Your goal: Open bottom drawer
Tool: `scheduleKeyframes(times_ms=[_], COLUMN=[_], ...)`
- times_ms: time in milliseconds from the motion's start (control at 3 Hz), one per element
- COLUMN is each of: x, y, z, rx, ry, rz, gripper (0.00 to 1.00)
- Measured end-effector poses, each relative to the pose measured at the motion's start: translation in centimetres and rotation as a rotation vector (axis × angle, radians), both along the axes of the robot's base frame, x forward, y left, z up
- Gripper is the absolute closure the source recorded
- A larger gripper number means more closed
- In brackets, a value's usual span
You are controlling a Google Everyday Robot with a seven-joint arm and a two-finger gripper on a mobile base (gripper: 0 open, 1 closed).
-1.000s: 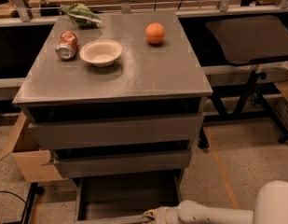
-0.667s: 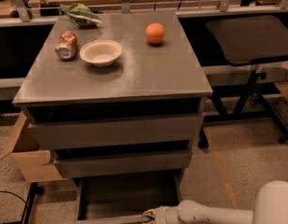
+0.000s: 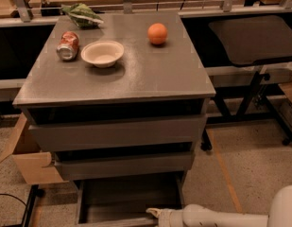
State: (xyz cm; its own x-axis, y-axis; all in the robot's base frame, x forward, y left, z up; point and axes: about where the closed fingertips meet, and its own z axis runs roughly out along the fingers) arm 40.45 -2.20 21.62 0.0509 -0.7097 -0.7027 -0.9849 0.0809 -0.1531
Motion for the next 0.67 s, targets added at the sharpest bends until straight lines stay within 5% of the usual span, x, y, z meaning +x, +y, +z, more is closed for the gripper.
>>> scheduleKeyframes(times_ms=[333,667], x=[0.0,0.2], y=[-1.0,-2.1], z=[3.9,7.0], rx=[-0.002,-0.014], ry=[-0.052,-0.095], rz=[-0.015,-0.027], gripper=[0.00,0.00])
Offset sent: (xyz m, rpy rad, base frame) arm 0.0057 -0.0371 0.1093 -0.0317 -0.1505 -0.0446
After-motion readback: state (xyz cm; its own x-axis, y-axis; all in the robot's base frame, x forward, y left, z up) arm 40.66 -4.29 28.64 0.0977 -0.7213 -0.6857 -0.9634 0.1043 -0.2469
